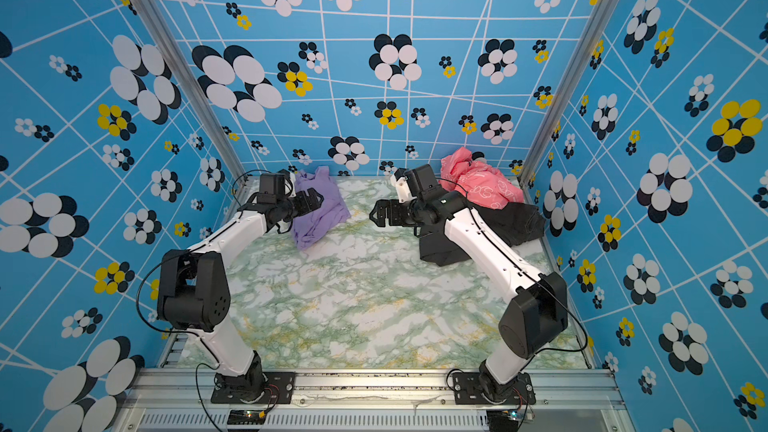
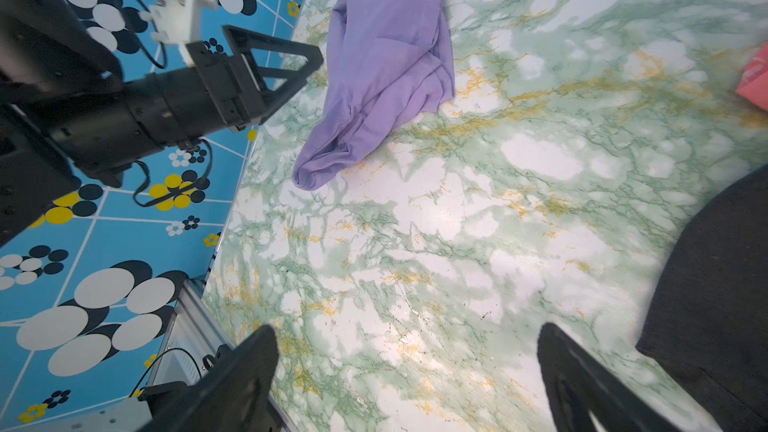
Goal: Pick out a specific cloth from the pile
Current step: 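Lower the lavender shirt onto the table with the left gripper and release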
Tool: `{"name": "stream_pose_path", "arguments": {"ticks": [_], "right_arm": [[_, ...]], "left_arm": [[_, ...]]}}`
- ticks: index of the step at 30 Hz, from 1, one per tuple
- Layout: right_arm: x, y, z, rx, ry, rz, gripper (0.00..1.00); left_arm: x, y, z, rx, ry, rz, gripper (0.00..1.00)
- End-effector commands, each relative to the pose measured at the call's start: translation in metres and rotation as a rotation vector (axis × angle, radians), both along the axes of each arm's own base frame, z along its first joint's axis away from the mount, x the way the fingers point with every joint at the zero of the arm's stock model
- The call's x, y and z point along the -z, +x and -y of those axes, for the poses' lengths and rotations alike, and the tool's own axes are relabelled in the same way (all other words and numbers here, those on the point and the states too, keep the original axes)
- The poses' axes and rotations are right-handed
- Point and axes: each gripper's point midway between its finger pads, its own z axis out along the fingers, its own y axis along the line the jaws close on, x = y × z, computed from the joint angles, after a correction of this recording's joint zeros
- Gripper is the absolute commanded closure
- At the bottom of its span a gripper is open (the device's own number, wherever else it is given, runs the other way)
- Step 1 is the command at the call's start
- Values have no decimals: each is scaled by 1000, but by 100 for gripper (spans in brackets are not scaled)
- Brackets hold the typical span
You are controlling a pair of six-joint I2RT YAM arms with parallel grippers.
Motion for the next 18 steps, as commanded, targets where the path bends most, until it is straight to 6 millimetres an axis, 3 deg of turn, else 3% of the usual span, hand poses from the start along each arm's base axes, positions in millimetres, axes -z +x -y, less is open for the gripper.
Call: {"name": "stream_pose_path", "arguments": {"ticks": [1, 7, 18], "right_arm": [[-4, -1, 7, 34, 11, 10, 1], [3, -5, 7, 28, 13, -8, 1], [5, -9, 8, 14, 2, -10, 1]], "left_arm": [[24, -7, 4, -17, -25, -50, 1], [71, -29, 10, -10, -14, -176, 1], [124, -81, 19, 20, 32, -334, 1]]}}
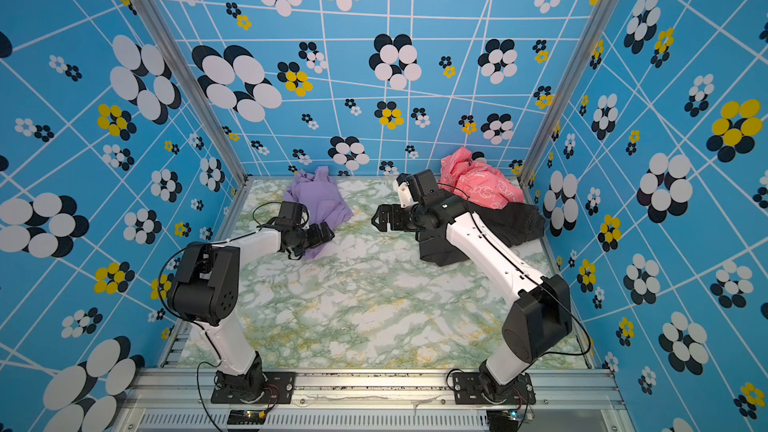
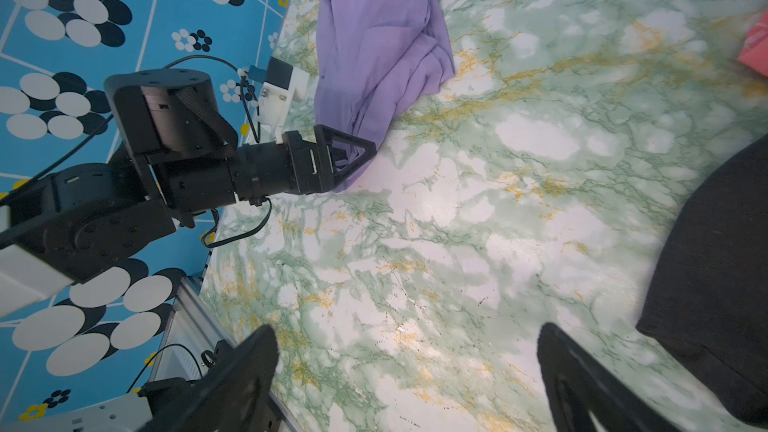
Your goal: Pick out a specific cloth from the pile
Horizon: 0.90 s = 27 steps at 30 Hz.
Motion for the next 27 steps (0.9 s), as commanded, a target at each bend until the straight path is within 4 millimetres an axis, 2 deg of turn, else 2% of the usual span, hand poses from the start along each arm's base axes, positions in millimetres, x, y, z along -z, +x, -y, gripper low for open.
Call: {"name": "stream_pose_path", "arguments": {"ticks": [1, 3, 6, 10, 12, 18, 21, 27], "right_arm": [[-7, -4, 5, 2, 7, 17, 1], [-7, -6, 6, -1, 4, 19, 1], [-9, -8, 8, -4, -2, 26, 1], [-10, -11, 12, -2, -9, 36, 1], [-12, -13, 15, 3, -14, 49, 1], [-18, -17, 25, 25, -26, 94, 1], [-21, -19, 29, 34, -29, 111, 1], [-34, -20, 45, 82, -57, 201, 1]], "left_arm": [[27, -23, -5, -11, 29, -95, 1], [32, -29, -7, -13, 39, -111, 1], [27, -32, -9, -12, 46, -98, 1], [0, -24, -7, -10, 38, -11, 1], [-23, -17, -7, -6, 47, 62, 1], [-114, 8, -10, 41, 105, 345, 1], [-153, 16, -10, 64, 128, 454, 1], [-220, 12, -14, 73, 178, 707, 1]]}}
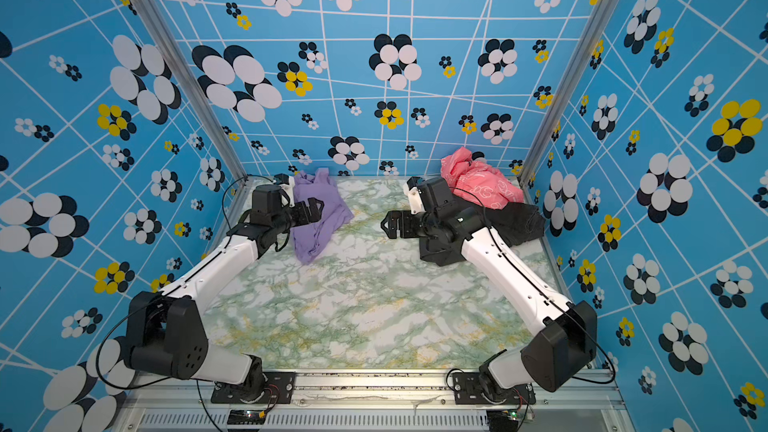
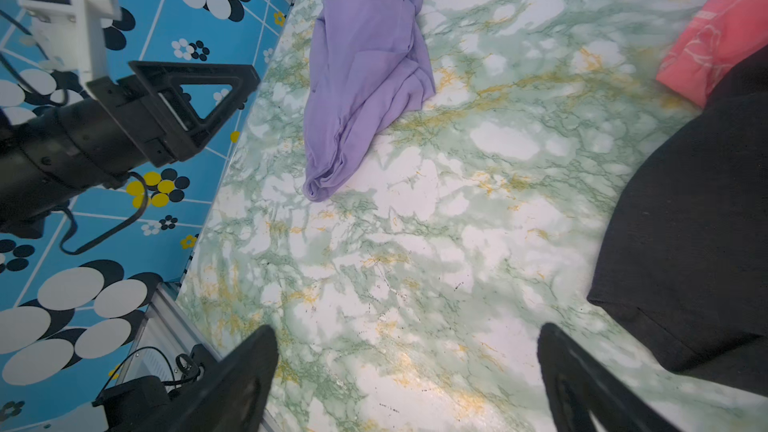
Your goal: Pick out a specific cloth from the pile
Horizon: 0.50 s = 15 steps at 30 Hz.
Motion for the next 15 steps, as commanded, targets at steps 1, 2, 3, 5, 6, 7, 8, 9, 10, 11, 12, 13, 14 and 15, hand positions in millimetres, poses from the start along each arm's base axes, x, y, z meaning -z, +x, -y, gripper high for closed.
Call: {"name": "stream_pose_path", "arguments": {"ticks": [1, 2, 3, 5, 6, 7, 8, 9, 10, 11, 12, 13, 14, 15], "right_arm": [[-18, 2, 19, 52, -32, 107, 1], [-21, 1, 24, 70, -40, 133, 1], [-24, 1, 29, 85, -46, 155, 1], [-31, -2, 42, 126, -58, 215, 1], [-33, -3, 48, 151, -64, 236, 1], [-36, -5, 56, 177, -72, 268, 1], [-38, -7, 64, 203, -80, 300, 1], [-40, -8, 70, 226, -88, 329, 1], [-41, -11, 78, 251, -99, 358, 1], [-41, -13, 87, 278, -115, 385, 1], [-40, -15, 94, 301, -132, 408, 1], [-38, -17, 104, 332, -157, 433, 1], [-34, -19, 113, 361, -183, 448, 1], [-30, -22, 123, 396, -212, 464, 1]], "left_arm": [[-45, -4, -3, 8, 71, 188, 1], [-54, -8, -5, 7, 86, 223, 1], [-61, -11, -7, 4, 97, 248, 1], [-72, -20, -13, -10, 126, 290, 1], [-75, -24, -17, -23, 137, 300, 1], [-78, -29, -20, -38, 147, 312, 1], [-81, -33, -24, -53, 158, 325, 1], [-81, -38, -27, -63, 165, 331, 1], [-81, -42, -30, -72, 174, 337, 1], [-80, -47, -33, -80, 180, 344, 1], [-78, -50, -35, -87, 185, 344, 1], [-72, -54, -38, -96, 192, 338, 1], [-67, -57, -42, -108, 194, 330, 1], [-60, -61, -46, -126, 196, 316, 1]]}}
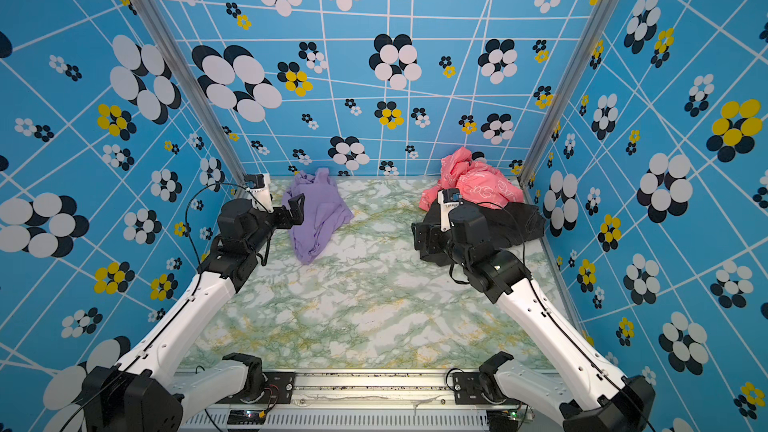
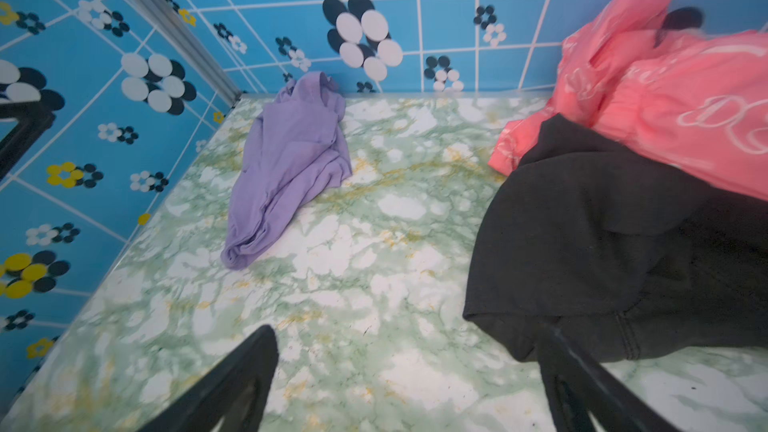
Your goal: Pick out a specific cloth from the pile
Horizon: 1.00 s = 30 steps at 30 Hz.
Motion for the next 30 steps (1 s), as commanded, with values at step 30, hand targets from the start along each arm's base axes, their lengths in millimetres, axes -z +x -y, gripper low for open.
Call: {"name": "stream_pose_path", "arguments": {"ticks": [30], "right_arm": [[166, 4, 174, 584, -252, 88, 1]], "left_arm": [[180, -16, -85, -254, 139, -146, 1]]}}
